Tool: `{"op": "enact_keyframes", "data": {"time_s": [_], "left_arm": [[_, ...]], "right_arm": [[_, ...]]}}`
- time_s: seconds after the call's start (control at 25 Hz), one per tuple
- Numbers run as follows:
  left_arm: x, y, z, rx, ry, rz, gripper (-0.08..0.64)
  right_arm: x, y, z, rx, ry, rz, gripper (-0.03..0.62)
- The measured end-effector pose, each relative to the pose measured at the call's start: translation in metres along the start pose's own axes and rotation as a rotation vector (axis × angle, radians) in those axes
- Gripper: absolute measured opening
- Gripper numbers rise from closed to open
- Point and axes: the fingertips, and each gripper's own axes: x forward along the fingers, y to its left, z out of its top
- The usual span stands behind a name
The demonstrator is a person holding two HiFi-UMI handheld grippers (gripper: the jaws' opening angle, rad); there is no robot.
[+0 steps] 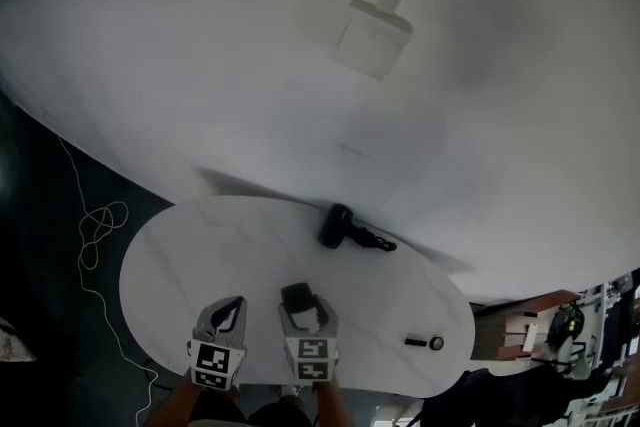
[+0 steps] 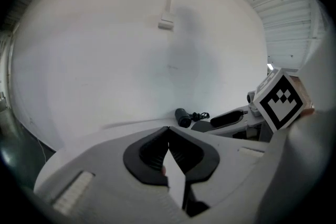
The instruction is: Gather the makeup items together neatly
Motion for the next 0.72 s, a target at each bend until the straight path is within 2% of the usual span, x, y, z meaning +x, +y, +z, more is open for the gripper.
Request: {"op": "enact_keyframes", "data": {"time_s": [0.52,0.72], "left_arm": [[0.045,-0.125,0.024,0.106,0.000,-0.203,0.011],[0.058,-0.173,0.019,0.126,0.013,-0.273,0.011]], "right_arm": [[-0.077,-0.114,-0.049,0.142,-0.002,-0.183,0.313],[-0.104,-0.150,-0.076,0.199,0.003,-0.241,0.314]]}}
